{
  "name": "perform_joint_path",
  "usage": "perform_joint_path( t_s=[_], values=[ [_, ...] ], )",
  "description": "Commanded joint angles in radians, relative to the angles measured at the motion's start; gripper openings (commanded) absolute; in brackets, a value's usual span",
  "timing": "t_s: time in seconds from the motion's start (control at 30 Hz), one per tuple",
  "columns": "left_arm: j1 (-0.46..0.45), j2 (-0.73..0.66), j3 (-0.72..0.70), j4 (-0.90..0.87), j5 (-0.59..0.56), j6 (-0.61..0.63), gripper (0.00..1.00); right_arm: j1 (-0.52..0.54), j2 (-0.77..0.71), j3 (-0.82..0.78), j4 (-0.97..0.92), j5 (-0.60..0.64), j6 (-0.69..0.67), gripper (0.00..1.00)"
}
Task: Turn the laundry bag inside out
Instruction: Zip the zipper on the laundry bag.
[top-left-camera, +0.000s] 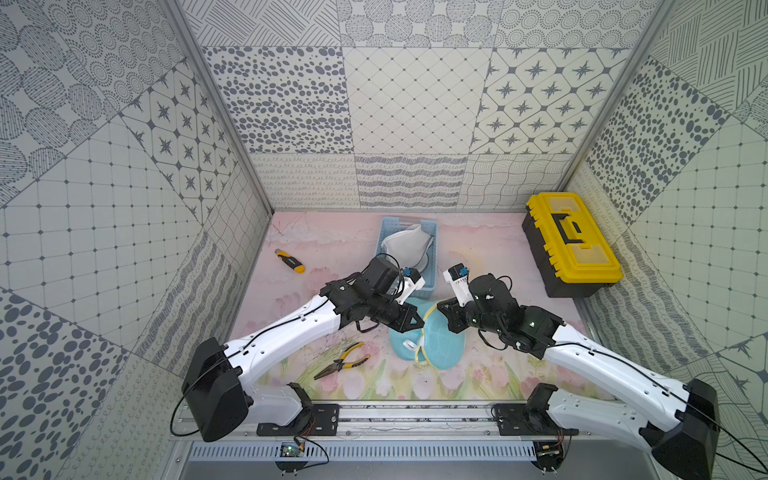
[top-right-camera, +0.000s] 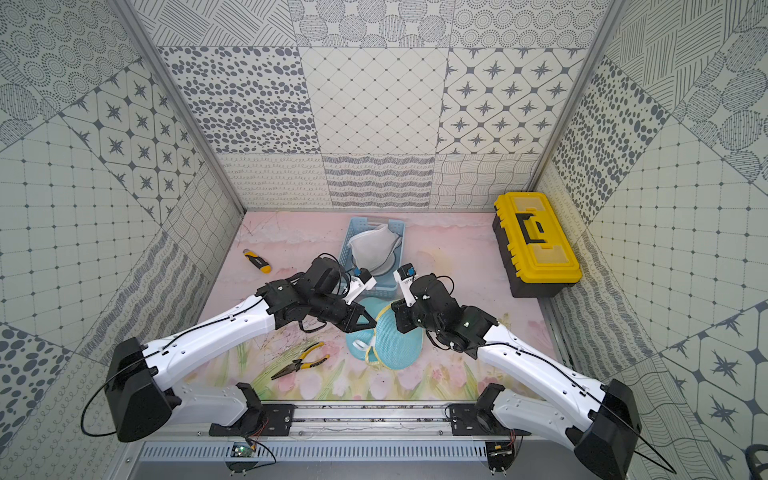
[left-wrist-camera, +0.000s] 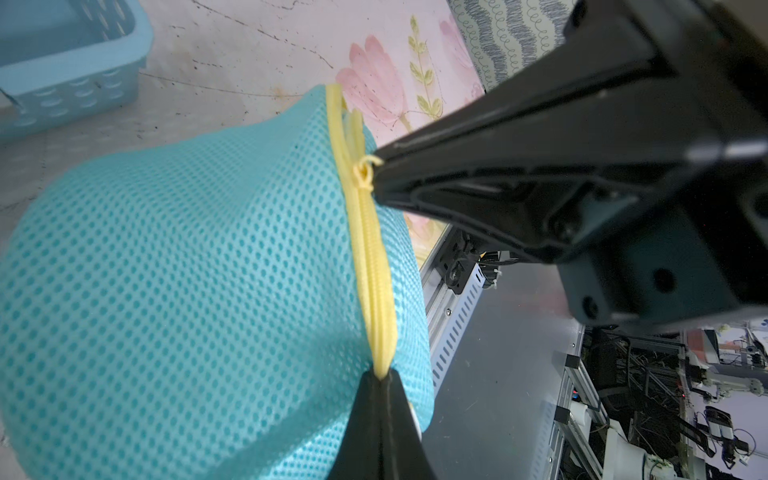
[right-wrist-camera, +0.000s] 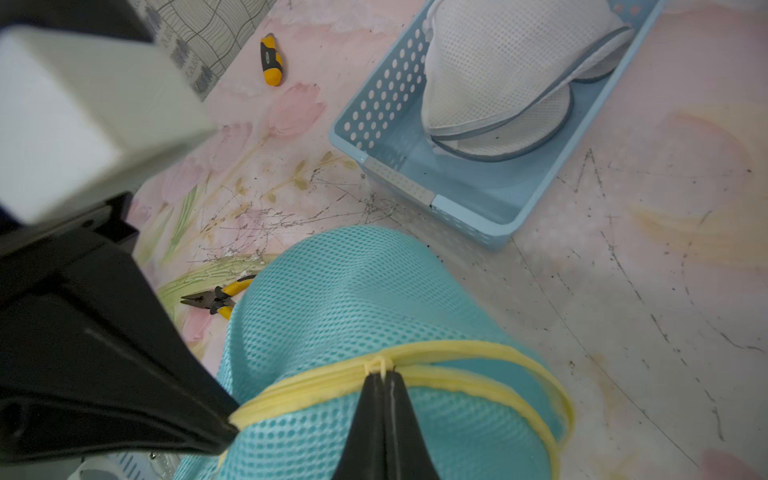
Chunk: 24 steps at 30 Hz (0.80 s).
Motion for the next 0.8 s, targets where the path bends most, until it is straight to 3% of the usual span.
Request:
perform_joint_path(
  t_s=[0.0, 0.33, 0.6, 0.67, 0.77],
  values=[
    [-0.002, -0.029, -0.008, -0.102, -0.06, 0.045, 0.0, -0.032, -0.02, -0.006, -0.017, 0.089, 0.055, 0.0],
    [0.021, -0.064, -0.044, -0.147, -0.193, -0.007, 0.0, -0.117, -0.032, -0.049, -0.126, 0.133, 0.142, 0.0],
    [0.025, 0.027, -0.036, -0.301, -0.146, -0.006, 0.0, -0.124, -0.047, -0.063, -0.03, -0.006, 0.07, 0.0],
    [0.031, -0.008, -0.029, -0.288, -0.146, -0.006, 0.26, -0.119, -0.048, -0.059, -0.022, -0.026, 0.068, 0.0],
    [0.043, -0.068, -0.004, -0.249, -0.153, 0.005, 0.54, -0.101, -0.049, -0.055, -0.016, -0.033, 0.067, 0.0]
  ],
)
